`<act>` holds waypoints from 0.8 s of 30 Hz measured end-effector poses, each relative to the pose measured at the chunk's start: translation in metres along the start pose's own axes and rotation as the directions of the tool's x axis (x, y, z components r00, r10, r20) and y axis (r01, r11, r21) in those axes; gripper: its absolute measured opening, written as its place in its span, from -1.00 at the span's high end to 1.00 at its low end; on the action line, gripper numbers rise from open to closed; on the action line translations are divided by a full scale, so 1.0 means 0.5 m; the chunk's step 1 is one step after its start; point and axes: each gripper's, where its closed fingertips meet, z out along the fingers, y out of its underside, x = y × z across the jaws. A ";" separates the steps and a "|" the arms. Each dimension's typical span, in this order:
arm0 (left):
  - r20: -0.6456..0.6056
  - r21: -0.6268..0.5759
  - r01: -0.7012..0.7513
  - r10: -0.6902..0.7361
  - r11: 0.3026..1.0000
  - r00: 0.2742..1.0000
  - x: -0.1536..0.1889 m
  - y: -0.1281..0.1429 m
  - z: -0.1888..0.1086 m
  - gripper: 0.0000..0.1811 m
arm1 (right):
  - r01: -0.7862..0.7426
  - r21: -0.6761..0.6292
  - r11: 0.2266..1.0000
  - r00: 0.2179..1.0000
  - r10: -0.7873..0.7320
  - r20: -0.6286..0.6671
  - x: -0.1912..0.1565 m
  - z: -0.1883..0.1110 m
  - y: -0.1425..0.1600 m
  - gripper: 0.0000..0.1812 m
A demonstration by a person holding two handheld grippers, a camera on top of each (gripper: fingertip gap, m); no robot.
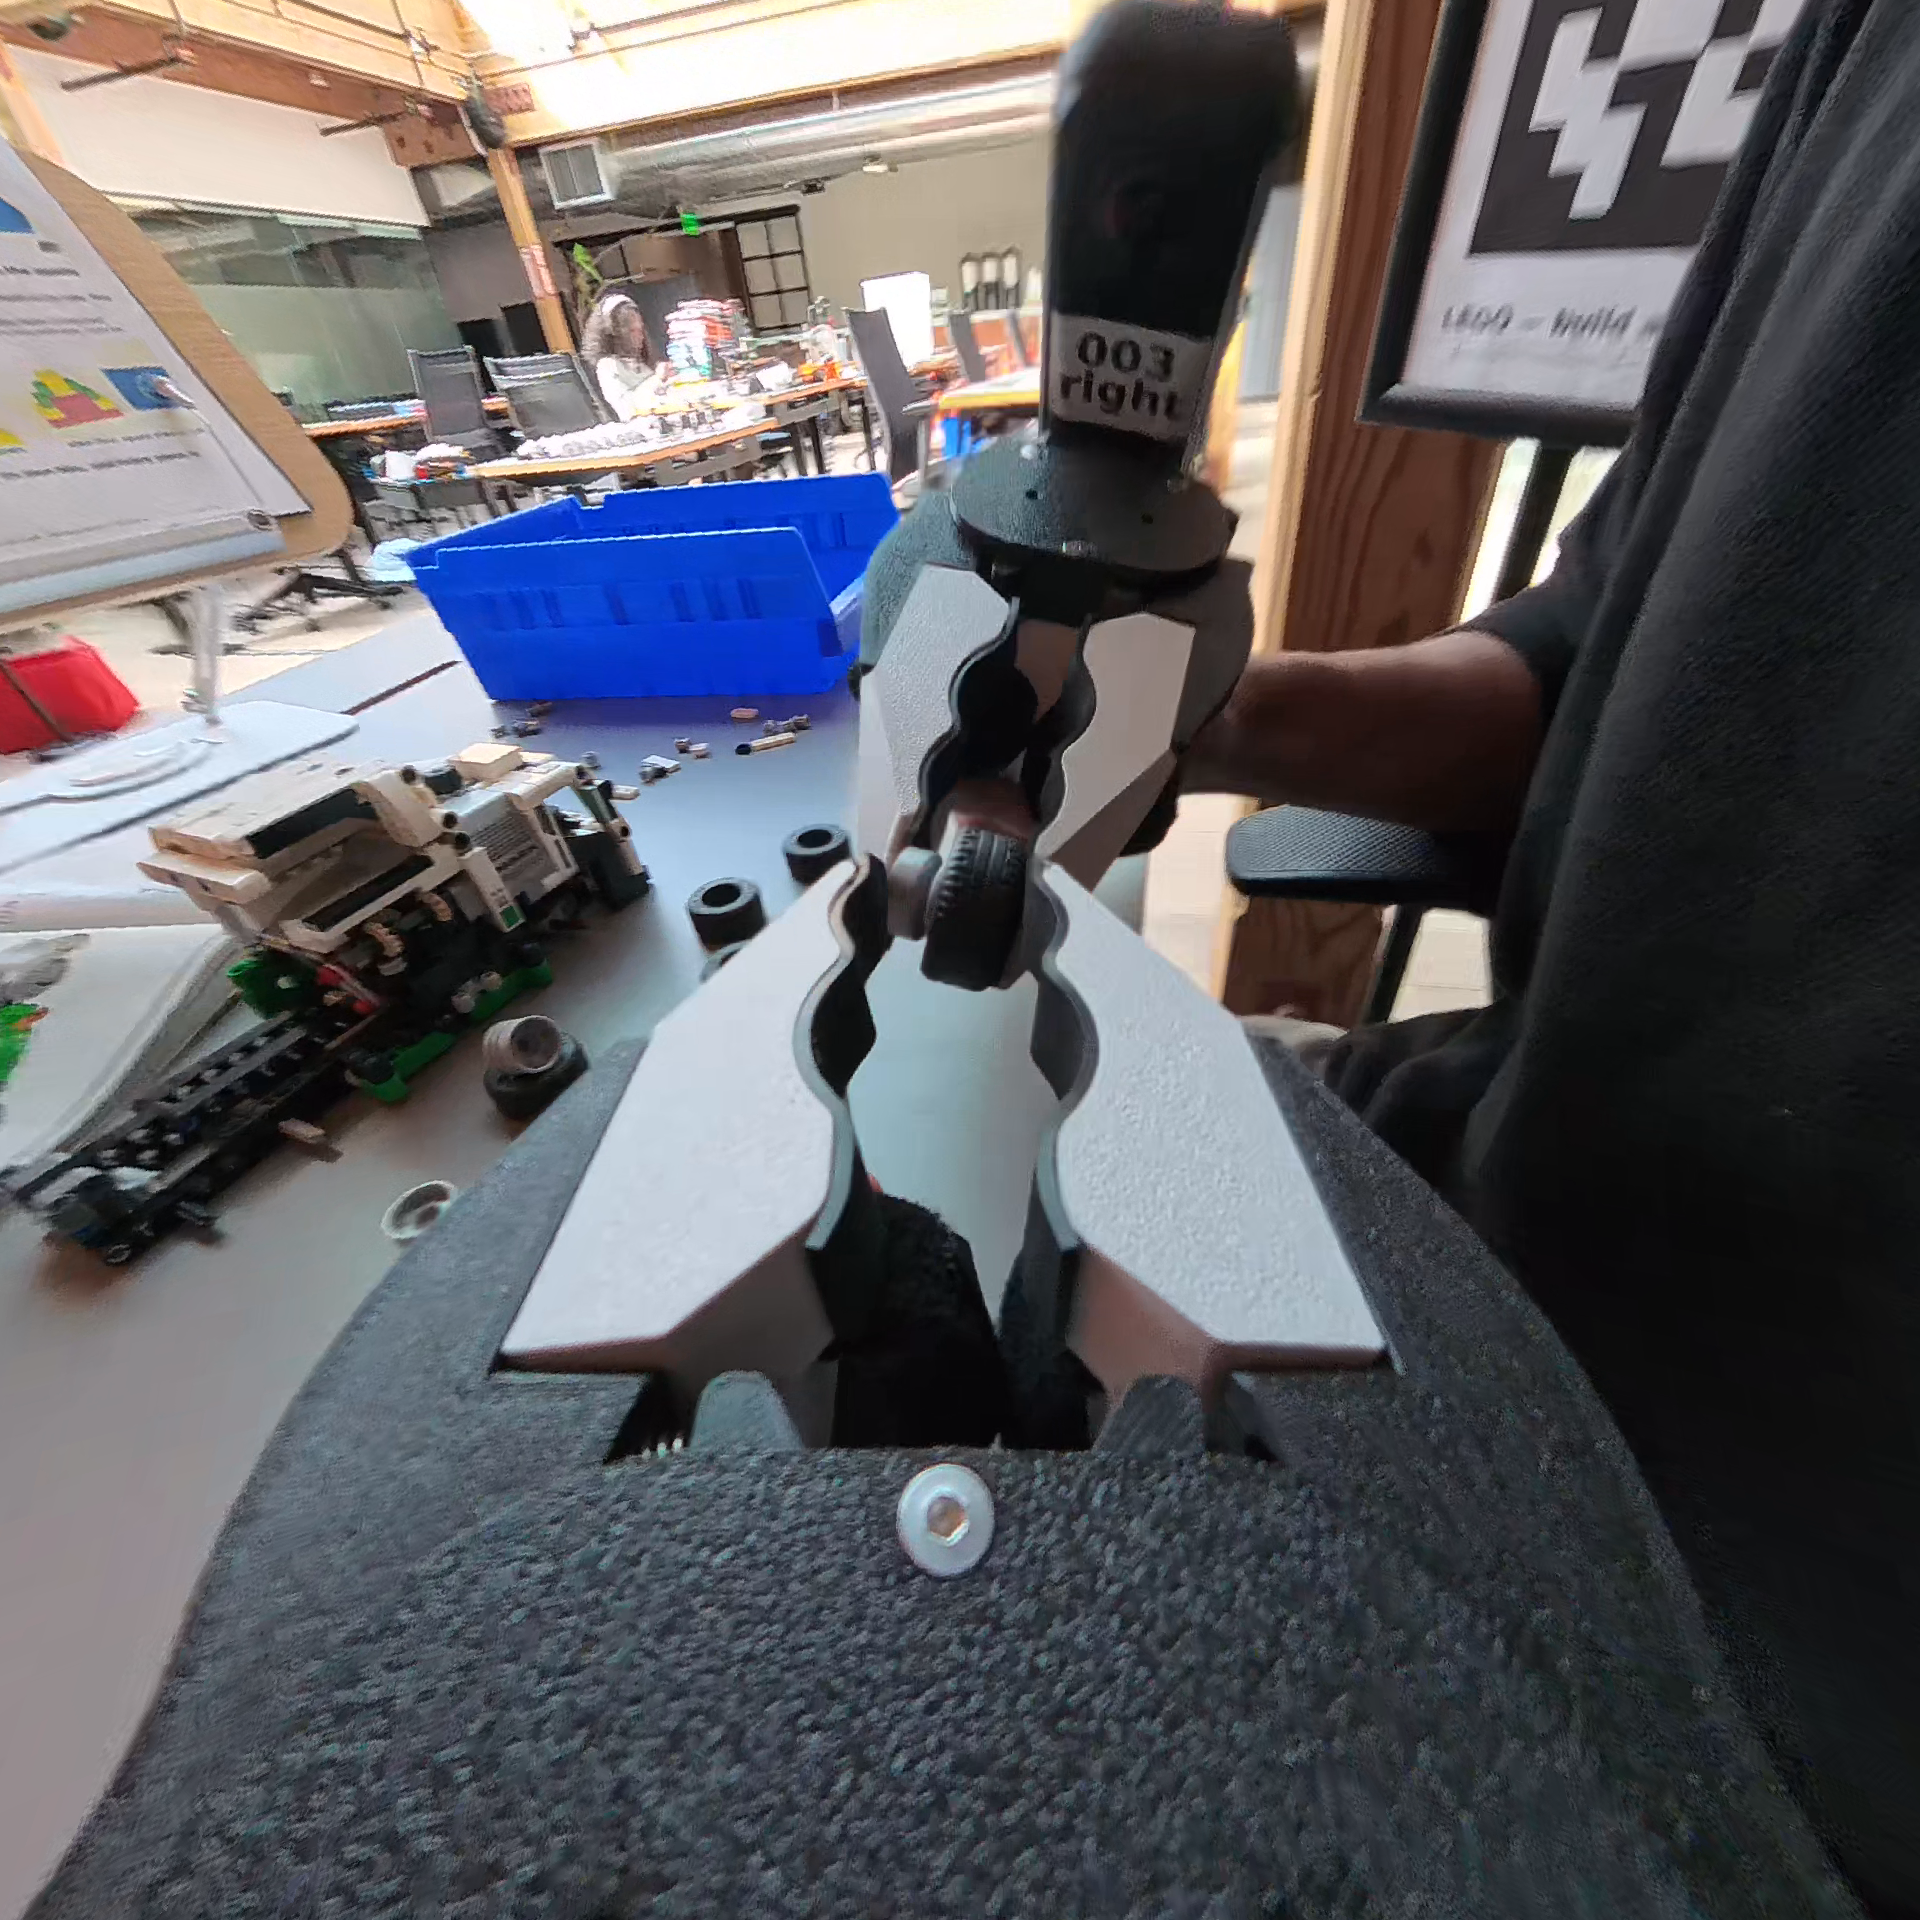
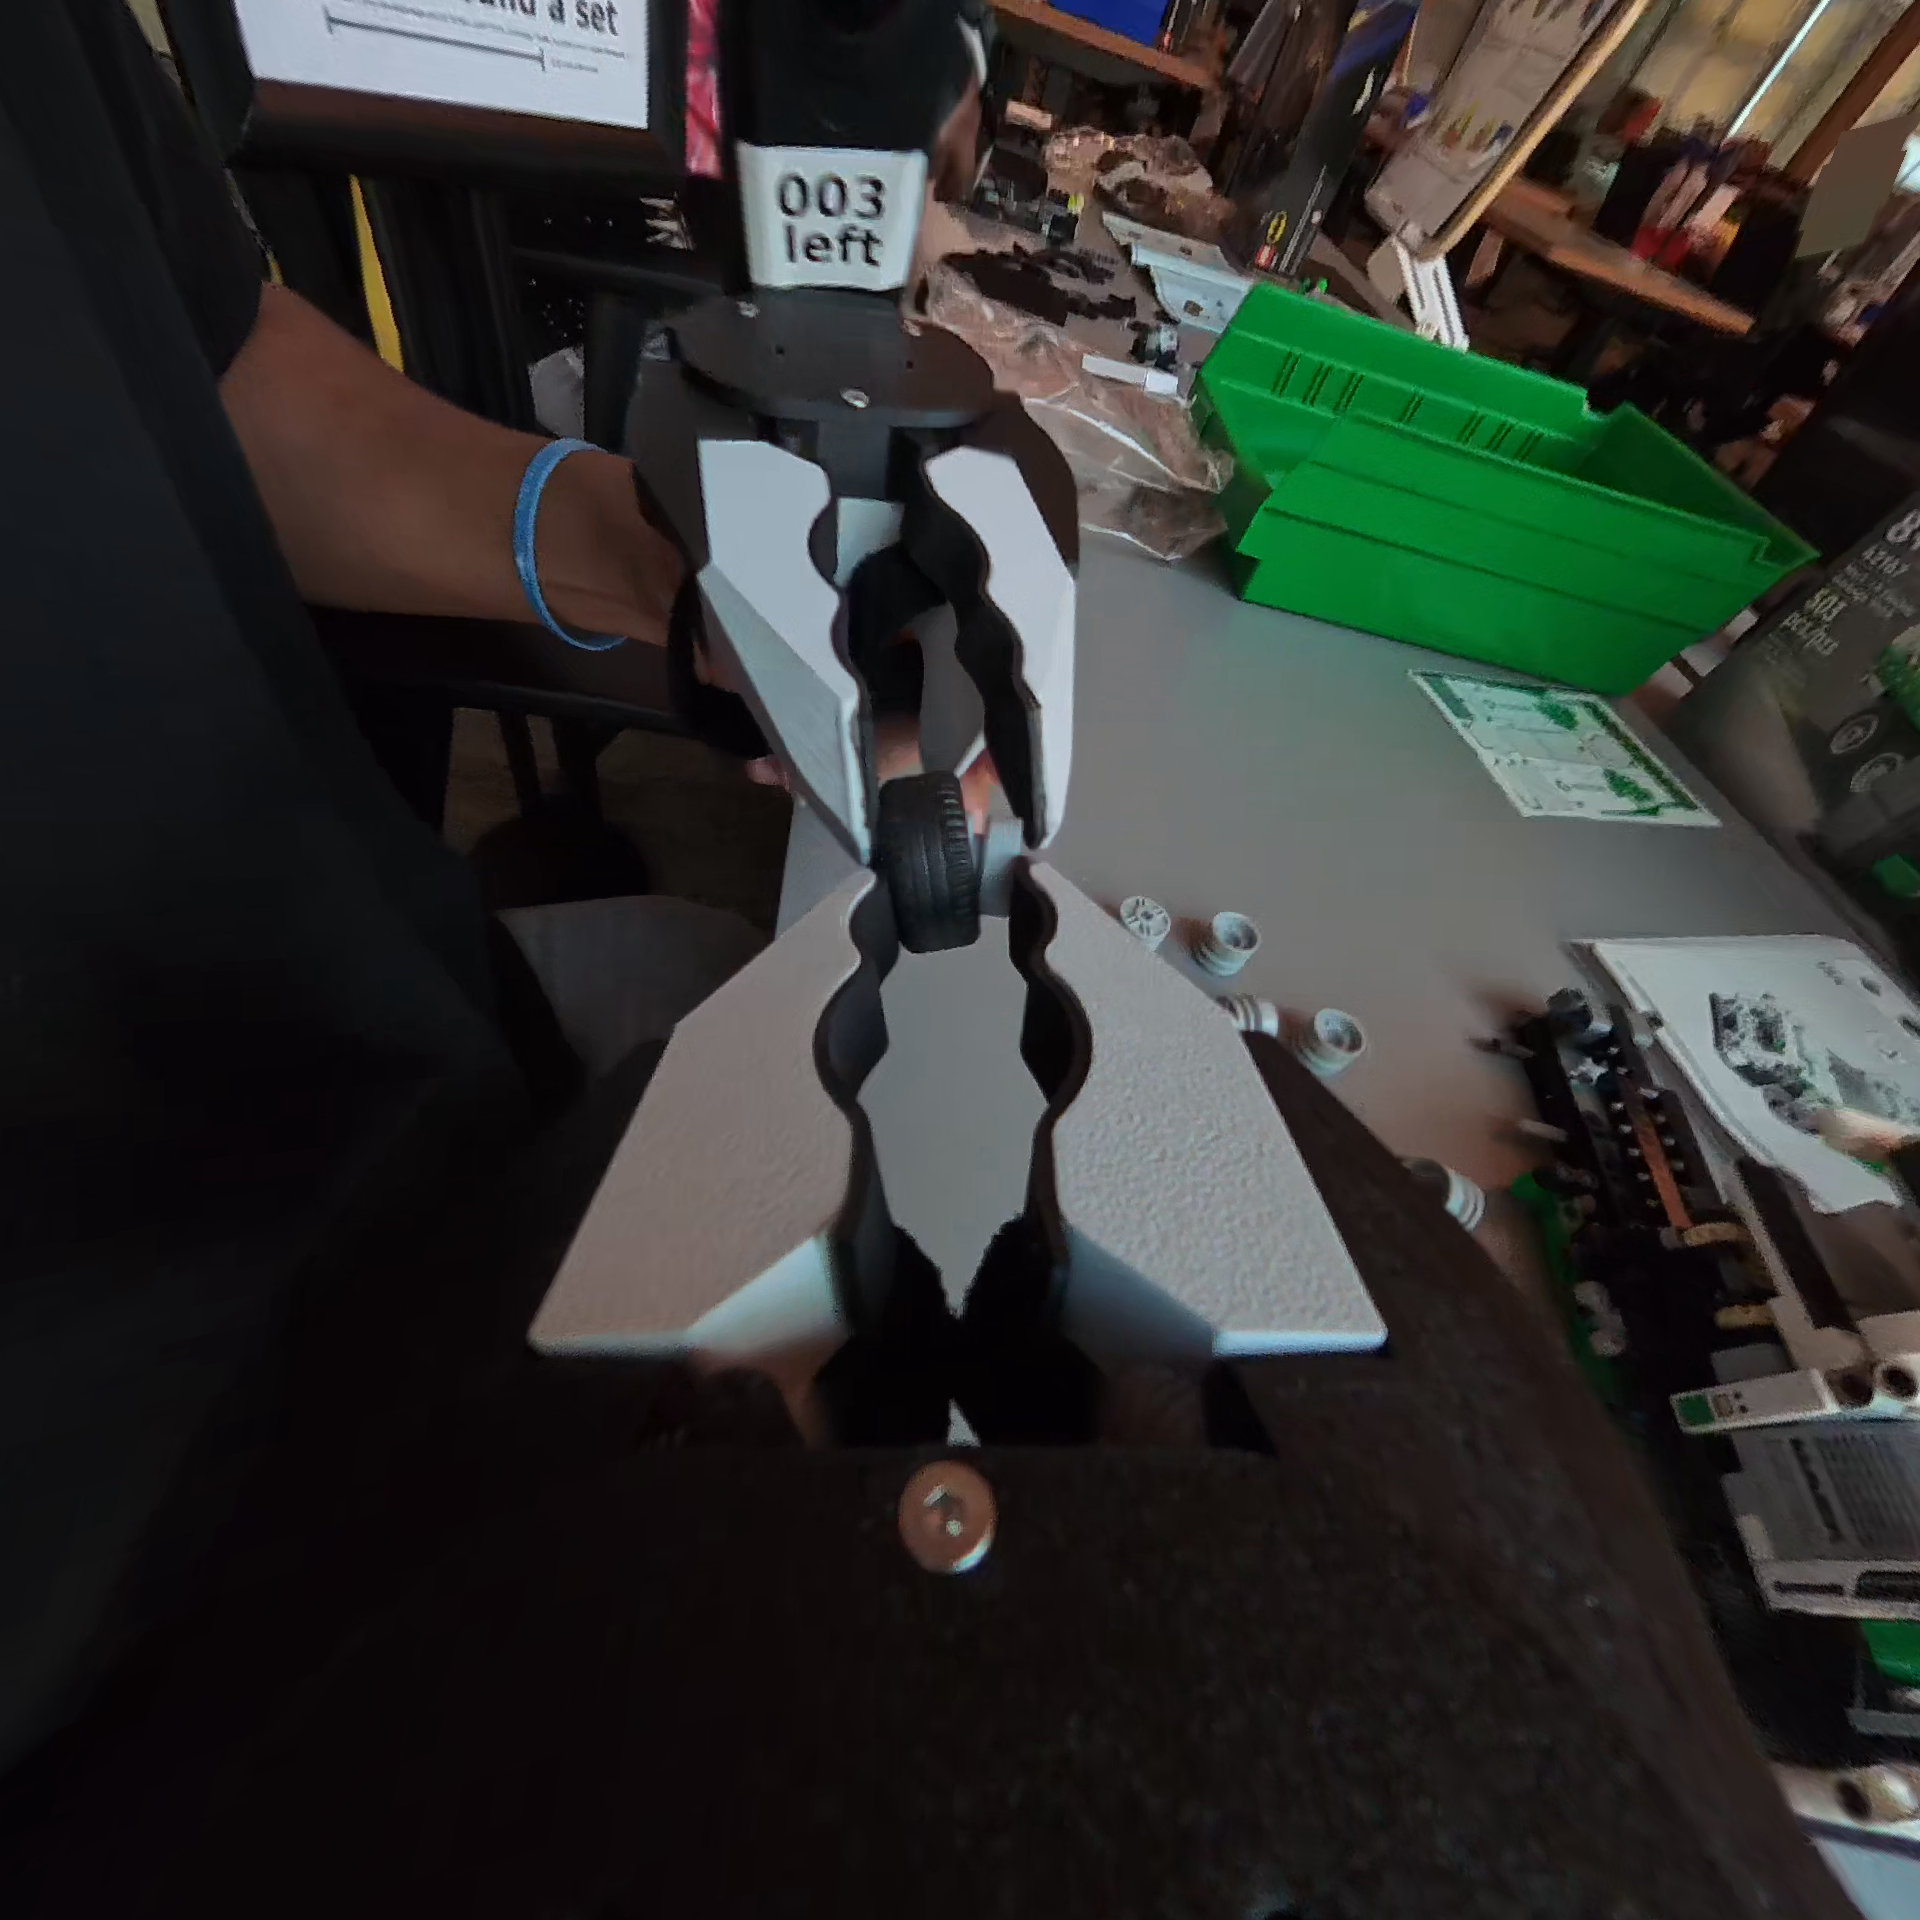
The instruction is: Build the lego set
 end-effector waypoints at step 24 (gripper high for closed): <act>-0.010 -0.317 -0.252 0.263 0.914 0.965 0.021 0.078 -0.010 0.84 | 0.170 -0.131 0.977 0.985 -0.167 0.029 -0.027 0.006 0.044 0.77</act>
